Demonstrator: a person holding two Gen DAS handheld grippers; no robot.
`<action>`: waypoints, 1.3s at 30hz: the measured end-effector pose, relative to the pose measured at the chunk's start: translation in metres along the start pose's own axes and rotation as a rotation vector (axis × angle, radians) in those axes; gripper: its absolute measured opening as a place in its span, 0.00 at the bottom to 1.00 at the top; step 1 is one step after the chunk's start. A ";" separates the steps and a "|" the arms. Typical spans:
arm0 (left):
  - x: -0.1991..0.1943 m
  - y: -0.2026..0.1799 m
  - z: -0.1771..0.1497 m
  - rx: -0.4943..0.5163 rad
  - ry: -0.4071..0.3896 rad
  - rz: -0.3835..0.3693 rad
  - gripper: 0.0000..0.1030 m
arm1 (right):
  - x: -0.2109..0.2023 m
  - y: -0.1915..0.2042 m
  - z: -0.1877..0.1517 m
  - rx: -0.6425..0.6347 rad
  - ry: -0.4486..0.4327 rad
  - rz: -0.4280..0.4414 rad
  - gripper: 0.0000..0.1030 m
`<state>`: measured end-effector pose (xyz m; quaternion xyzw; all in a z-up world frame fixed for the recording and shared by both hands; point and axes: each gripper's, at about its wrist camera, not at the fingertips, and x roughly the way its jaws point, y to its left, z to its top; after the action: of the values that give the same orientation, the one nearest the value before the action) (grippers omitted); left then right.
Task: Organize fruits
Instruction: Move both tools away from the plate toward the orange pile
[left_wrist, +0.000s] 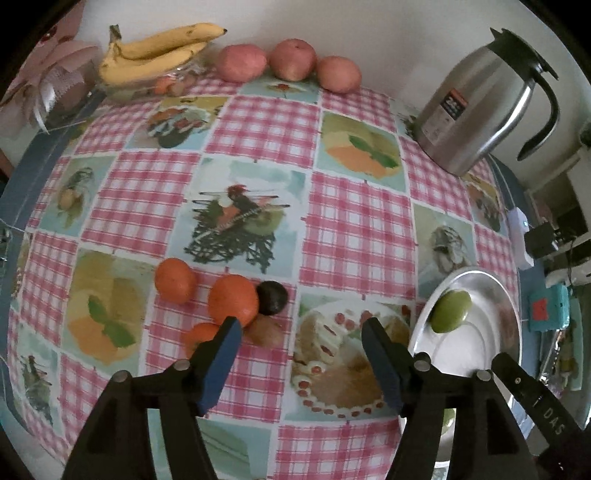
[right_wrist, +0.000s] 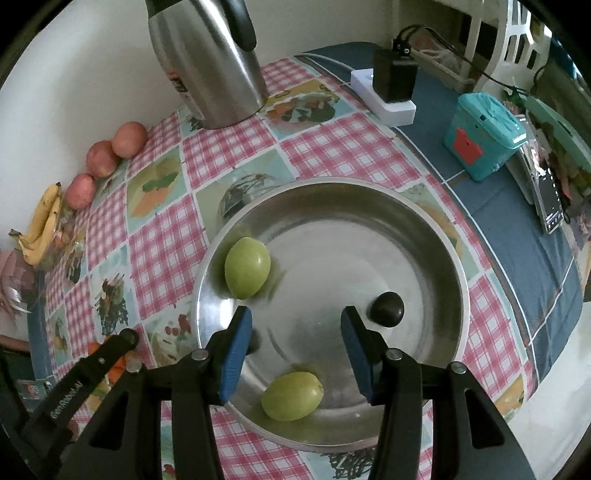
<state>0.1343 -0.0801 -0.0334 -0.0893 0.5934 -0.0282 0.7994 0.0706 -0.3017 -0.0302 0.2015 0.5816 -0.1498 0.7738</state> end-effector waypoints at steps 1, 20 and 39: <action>-0.001 0.000 0.001 0.000 -0.002 0.001 0.70 | 0.000 0.001 0.000 -0.004 0.000 -0.004 0.50; -0.004 0.001 0.002 0.028 -0.040 0.051 1.00 | 0.012 0.004 -0.002 -0.015 0.024 -0.008 0.72; -0.007 -0.002 0.001 0.105 -0.081 0.125 1.00 | 0.010 0.003 -0.002 -0.017 -0.027 -0.033 0.98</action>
<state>0.1337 -0.0806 -0.0266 -0.0112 0.5628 -0.0055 0.8265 0.0732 -0.2981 -0.0397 0.1831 0.5755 -0.1603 0.7808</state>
